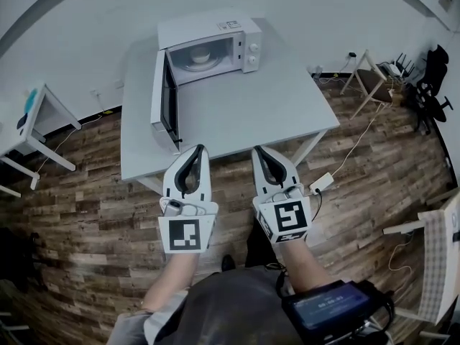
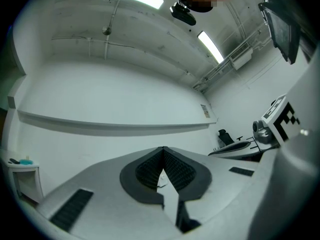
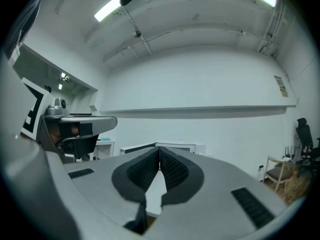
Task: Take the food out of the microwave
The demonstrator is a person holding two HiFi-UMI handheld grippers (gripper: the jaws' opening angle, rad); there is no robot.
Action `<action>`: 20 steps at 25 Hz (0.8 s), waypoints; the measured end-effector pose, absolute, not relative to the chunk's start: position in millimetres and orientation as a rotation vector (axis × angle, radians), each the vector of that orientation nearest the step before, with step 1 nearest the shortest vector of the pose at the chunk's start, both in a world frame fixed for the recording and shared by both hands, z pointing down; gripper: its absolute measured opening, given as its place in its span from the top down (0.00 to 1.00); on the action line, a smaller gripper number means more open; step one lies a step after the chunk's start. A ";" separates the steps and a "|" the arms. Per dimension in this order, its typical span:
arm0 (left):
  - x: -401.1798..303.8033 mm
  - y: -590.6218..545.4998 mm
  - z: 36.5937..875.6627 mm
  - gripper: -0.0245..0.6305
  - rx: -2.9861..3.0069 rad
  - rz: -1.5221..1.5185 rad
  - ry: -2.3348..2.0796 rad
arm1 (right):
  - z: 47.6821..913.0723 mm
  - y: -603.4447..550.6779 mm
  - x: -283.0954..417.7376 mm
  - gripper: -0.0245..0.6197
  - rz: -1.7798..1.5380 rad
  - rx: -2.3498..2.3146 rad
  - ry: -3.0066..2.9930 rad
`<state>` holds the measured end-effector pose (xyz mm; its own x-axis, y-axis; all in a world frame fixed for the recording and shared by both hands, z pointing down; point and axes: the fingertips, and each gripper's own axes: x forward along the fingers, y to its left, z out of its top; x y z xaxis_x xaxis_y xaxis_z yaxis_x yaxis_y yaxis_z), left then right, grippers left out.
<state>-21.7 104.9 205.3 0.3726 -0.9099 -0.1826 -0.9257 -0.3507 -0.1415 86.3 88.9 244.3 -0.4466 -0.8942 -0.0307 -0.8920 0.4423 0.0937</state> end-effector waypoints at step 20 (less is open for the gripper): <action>38.6 -113.8 191.7 0.95 -2.223 0.005 1.827 | 240.9 -151.9 142.4 0.95 -0.116 1.394 -2.798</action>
<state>38.6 -113.8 191.7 0.2074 -0.9636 -0.1686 -0.9646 -0.1727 -0.1994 142.4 -151.9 240.9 -0.6027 -0.7977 -0.0209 -0.7967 0.6000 0.0726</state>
